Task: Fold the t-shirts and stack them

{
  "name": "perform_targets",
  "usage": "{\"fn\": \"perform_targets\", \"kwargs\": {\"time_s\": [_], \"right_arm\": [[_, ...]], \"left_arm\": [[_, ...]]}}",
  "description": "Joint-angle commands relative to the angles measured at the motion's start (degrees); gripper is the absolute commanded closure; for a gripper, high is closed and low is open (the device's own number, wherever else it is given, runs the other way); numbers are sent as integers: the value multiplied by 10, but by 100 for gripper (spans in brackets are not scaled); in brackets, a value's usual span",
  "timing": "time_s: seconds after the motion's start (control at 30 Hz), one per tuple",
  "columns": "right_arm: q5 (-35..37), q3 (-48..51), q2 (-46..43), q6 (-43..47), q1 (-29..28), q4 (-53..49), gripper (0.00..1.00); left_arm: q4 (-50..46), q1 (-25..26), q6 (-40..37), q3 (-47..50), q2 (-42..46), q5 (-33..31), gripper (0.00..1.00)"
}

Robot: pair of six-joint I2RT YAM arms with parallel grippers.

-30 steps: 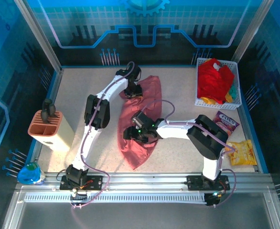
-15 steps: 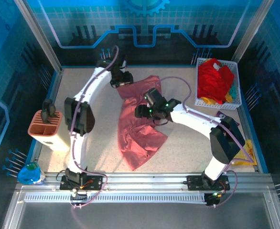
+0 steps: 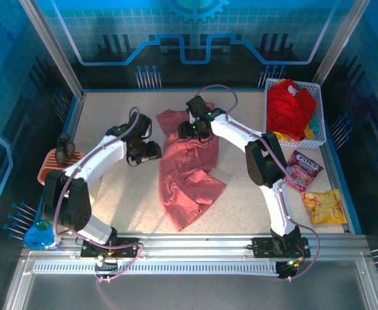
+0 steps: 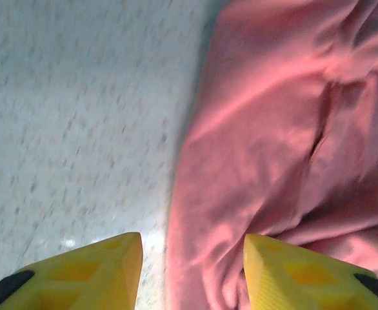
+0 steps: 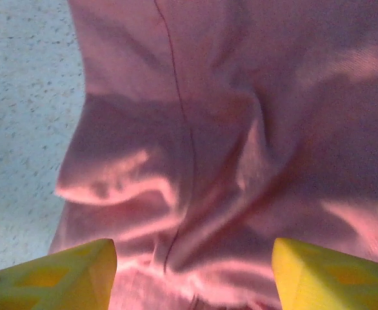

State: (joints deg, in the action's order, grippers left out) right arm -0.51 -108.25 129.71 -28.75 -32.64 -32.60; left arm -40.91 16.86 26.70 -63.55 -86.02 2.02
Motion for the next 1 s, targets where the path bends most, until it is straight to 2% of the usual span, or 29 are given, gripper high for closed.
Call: {"fn": "perform_targets", "kwargs": {"time_s": [0.0, 0.1, 0.3, 0.4, 0.5, 0.73, 0.87, 0.9, 0.97], "right_arm": [[-18, -63, 56, 30, 4, -53, 35], [-13, -129, 111, 40, 14, -96, 35], [7, -238, 193, 57, 41, -169, 35], [30, -336, 249, 48, 62, -244, 34], [34, -369, 271, 46, 82, -245, 34], [13, -366, 254, 81, 104, -200, 32], [37, -261, 154, 109, 92, -137, 27], [37, -222, 118, 109, 90, -111, 14], [23, -142, 44, 115, 87, -58, 2]], "left_arm": [[54, 11, 44, 53, 74, 17, 53], [41, 30, 67, 79, 104, 20, 54], [32, 99, 109, 115, 147, 6, 54], [42, 137, 135, 121, 133, 0, 54], [41, 170, 149, 112, 101, -10, 54], [75, 207, 175, 133, 65, 9, 55], [91, 208, 183, 174, 73, 28, 55], [94, 208, 183, 184, 78, 29, 55], [95, 208, 181, 197, 87, 32, 55]]}}
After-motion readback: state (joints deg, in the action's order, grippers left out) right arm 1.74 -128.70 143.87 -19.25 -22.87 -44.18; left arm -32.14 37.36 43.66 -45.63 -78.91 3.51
